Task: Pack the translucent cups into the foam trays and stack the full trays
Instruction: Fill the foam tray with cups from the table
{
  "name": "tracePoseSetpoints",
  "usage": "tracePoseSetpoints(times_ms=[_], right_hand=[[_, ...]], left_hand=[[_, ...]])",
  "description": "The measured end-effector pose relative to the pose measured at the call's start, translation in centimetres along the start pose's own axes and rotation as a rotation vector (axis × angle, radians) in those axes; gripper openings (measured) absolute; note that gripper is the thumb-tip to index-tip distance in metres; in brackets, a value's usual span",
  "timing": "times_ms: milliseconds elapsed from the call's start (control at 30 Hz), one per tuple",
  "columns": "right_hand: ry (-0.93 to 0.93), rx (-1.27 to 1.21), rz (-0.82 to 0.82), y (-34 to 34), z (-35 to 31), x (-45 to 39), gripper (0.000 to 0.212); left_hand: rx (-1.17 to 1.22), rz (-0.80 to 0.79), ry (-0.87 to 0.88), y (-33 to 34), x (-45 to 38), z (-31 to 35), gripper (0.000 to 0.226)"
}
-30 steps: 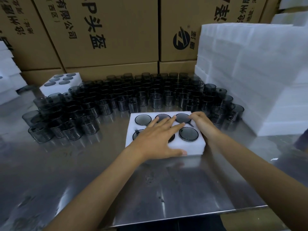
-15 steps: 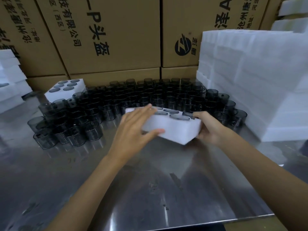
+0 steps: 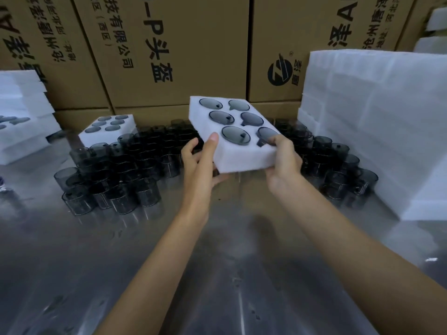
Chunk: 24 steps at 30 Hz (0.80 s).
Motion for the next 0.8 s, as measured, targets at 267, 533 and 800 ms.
tracePoseSetpoints(times_ms=[267, 533, 800], right_hand=[[-0.094, -0.042, 0.031, 5.6, 5.8, 0.5, 0.020], [-0.685, 0.577, -0.240, 12.7, 7.5, -0.2, 0.033], [-1.253, 1.289, -0.429, 15.8, 13.5, 0.6, 0.045]], left_hand=[[0.319, 0.277, -0.182, -0.6, -4.4, -4.2, 0.070], [0.404, 0.455, -0.089, -8.1, -14.7, 0.0, 0.062], [0.329, 0.510, -0.120, -17.8, -26.6, 3.2, 0.039]])
Point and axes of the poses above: each hand's wrist, its own x-axis away from the middle knuckle, its own y-axis out of the palm, z = x × y, the point moved 10 cm from there along -x, towards the middle knuckle, and after that the axes turned 7 degrees about z, right-handed, at the moved point
